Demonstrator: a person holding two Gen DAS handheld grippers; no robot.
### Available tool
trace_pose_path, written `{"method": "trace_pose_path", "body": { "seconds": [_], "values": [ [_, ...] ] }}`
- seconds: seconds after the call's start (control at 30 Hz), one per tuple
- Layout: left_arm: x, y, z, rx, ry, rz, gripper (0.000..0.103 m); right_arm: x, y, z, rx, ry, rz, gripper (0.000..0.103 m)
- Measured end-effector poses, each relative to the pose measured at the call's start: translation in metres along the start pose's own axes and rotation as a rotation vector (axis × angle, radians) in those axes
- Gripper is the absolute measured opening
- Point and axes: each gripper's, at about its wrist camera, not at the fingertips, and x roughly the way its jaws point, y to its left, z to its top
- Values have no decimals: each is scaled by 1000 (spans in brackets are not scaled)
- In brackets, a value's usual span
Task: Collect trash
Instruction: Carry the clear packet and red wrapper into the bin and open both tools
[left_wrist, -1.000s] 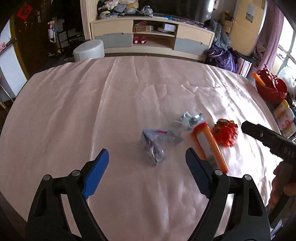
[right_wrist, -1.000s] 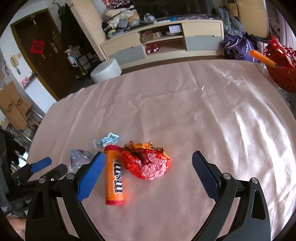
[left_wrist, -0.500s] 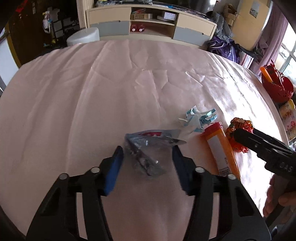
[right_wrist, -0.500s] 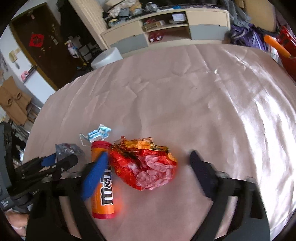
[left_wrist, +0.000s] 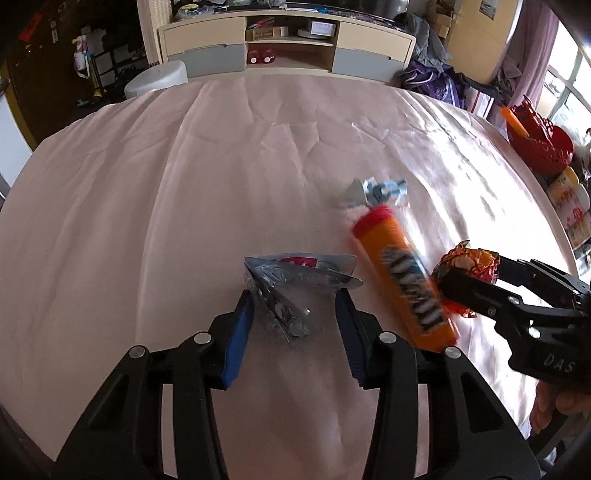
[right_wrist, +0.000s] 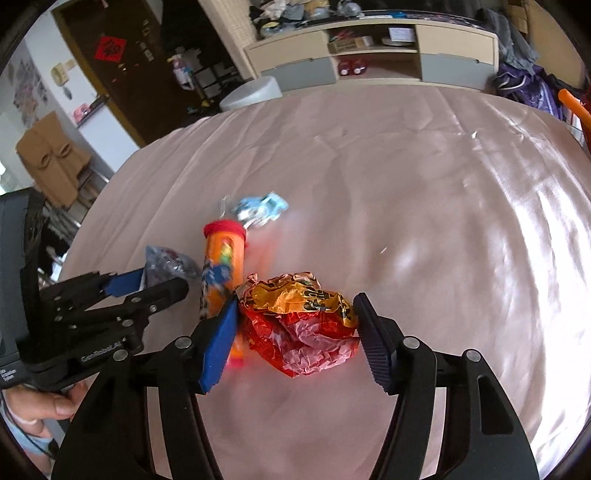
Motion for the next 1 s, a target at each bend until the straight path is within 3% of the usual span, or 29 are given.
{"method": "trace_pose_path", "body": {
  "seconds": [0.3,0.47,0.73,1.0],
  "values": [
    [-31,9,-26,-7,16,35,43,-23,8,-22,10,21,12,63],
    [-51,9,-45,-11,21,40,43,-60,8,-38,11,-15,-10,63],
    [-108,-8,-91,9,-19,-1,43,-138,9,-75,-16,-103,-77,63],
    [-154,-33,-152,40,-54,-48,43,-168,15,-129,-24,-96,-104,63]
  ]
}}
